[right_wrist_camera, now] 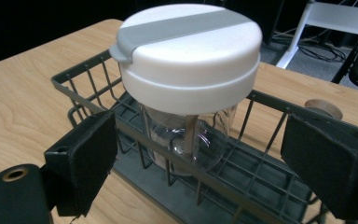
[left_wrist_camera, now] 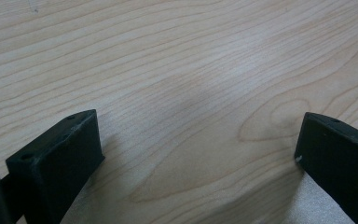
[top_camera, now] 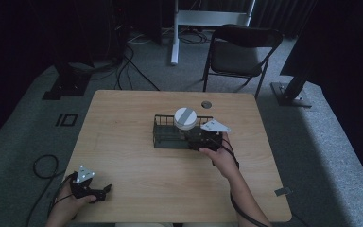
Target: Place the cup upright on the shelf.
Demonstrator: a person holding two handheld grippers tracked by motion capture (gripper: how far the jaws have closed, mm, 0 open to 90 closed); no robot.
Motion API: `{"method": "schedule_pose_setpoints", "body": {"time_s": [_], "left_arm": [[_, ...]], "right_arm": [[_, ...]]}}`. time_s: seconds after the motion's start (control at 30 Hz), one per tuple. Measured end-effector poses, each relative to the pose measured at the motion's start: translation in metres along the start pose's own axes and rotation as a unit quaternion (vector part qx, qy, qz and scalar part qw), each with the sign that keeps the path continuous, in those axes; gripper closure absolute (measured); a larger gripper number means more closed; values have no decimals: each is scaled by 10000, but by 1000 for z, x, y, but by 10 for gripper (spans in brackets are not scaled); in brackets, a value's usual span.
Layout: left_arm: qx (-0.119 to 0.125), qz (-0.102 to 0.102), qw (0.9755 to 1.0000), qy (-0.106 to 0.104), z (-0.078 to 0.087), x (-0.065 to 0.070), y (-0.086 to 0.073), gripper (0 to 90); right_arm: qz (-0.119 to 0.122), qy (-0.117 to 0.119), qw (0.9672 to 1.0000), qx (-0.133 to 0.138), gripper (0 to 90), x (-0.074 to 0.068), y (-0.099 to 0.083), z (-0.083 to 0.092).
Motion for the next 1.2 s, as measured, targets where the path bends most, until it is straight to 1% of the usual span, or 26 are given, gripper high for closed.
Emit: {"method": "schedule_pose_setpoints", "body": {"time_s": [0.1, 0.2, 0.37, 0.5, 0.57, 0.67, 1.0, 1.2], "left_arm": [[0, -1, 10000, 1, 0, 0, 0, 8], [0, -1, 10000, 0, 0, 0, 0, 8], [1, 0, 10000, 0, 0, 0, 0, 8], [0, 0, 10000, 0, 0, 0, 0, 8], [0, 0, 10000, -1, 0, 0, 0, 8], [0, -1, 10000, 0, 0, 0, 0, 8], [0, 0, 10000, 0, 0, 0, 0, 8], [0, -1, 10000, 0, 0, 0, 0, 8]], "right_arm": [[-12, 11, 10000, 70, 107, 4, -1, 8], [-27, 14, 10000, 79, 107, 9, -4, 15], [55, -86, 9999, 92, 108, 18, -10, 26], [43, -110, 9999, 101, 108, 23, -14, 33], [10, -145, 9999, 87, 107, 29, -20, 39], [-27, -176, 9998, 80, 107, 34, -25, 42], [-162, -267, 9995, -63, 107, 47, -49, 49], [-184, -294, 9993, -146, 107, 54, -65, 54]]}}
Point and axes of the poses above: each handheld gripper's, and its own axes: z roughly backward along the jaws, y roughly out of its top, x roughly to its right, the point moved 6 cm from there along -z, roughly forward along the jaws, and after that the axes turned 4 degrees about -y, right-handed, at the moved point
